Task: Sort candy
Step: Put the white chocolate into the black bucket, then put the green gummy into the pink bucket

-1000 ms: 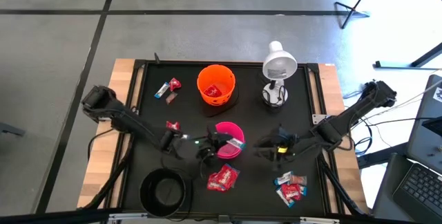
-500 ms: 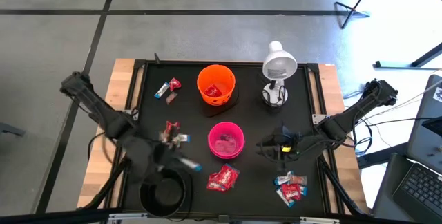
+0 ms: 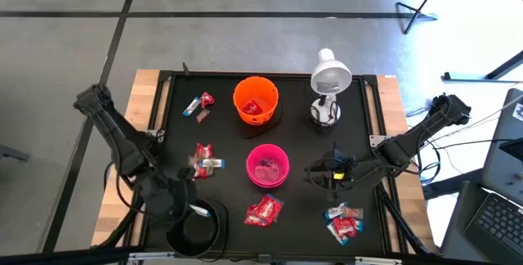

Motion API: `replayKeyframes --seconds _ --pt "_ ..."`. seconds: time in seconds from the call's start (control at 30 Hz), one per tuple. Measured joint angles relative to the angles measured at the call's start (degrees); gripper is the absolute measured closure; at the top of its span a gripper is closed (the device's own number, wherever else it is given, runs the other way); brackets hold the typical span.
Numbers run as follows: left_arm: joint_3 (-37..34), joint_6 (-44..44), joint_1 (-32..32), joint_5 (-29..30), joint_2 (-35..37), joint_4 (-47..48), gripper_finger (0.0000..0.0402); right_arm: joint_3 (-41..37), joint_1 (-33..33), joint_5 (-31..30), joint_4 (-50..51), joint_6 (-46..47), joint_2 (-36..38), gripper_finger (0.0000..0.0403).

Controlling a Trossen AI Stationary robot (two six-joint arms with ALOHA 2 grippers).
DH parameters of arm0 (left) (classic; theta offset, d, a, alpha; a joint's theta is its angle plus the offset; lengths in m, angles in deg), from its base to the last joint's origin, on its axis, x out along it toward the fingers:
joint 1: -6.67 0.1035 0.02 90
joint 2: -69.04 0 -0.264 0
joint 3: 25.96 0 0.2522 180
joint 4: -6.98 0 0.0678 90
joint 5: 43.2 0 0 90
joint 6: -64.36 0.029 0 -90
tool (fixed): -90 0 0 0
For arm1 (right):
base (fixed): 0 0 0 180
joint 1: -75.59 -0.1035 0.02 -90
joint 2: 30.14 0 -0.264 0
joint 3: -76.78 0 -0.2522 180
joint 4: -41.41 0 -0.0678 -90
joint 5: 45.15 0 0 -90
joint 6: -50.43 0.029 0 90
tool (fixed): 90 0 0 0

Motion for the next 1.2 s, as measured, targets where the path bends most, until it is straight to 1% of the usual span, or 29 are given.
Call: replayKeyframes --seconds 0.07,0.13,0.3,0.4,0.5,0.57,0.63,0.73,0.8,0.87,1.0,1.1,1.2 --pt "0.0 -1.0 0.0 -0.5 -1.0 0.0 0.0381 0.0 0.0 0.2 0.0 0.0 0.0 0.0271" --pt "0.0 -2.6 0.1 -1.7 -1.7 0.0 0.0367 0.0 0.0 0.4 0.0 -0.1 0.0 0.0271" --pt "0.0 -4.5 0.4 -1.8 -2.4 0.3 0.031 0.0 0.0 0.8 0.5 -1.3 0.0 0.0271" --pt "0.0 -4.6 1.3 -2.3 -2.3 0.3 0.0282 0.0 0.0 0.9 0.6 -1.8 0.0 0.0271" --pt "1.8 -4.5 3.1 -2.0 -1.8 1.1 0.0272 0.0 0.0 0.9 1.2 -2.6 0.0 0.0271" --pt "4.2 -4.3 4.6 0.3 -1.1 2.8 0.0272 0.0 0.0 0.9 1.4 -3.3 0.0 0.0271" --pt "6.9 -1.6 6.1 3.5 -0.8 5.1 0.0274 0.0 0.0 0.9 1.4 -4.2 0.0 0.0271" --pt "10.7 4.9 9.0 7.7 -0.8 9.4 0.0276 0.0 0.0 -0.1 1.4 -4.7 0.0 0.0271" --pt "12.3 8.7 11.9 9.1 -0.7 11.7 0.0276 0.0 0.0 -0.1 1.4 -4.7 0.0 0.0271" --pt "12.6 12.3 15.9 9.2 -0.7 13.1 0.0276 0.0 0.0 -0.1 1.4 -4.7 0.0 0.0272" --pt "11.3 18.1 25.8 3.1 -0.7 15.8 0.0276 0.0 0.0 -0.1 1.7 -4.7 0.0 0.0272" --pt "8.0 21.6 33.2 -3.8 -0.8 15.8 0.0276 0.0 0.0 -0.2 2.9 -4.7 0.0 0.0272" --pt "3.7 24.0 38.8 -8.5 -0.7 15.1 0.0276 0.0 0.0 0.0 5.1 -4.6 0.0 0.0272"
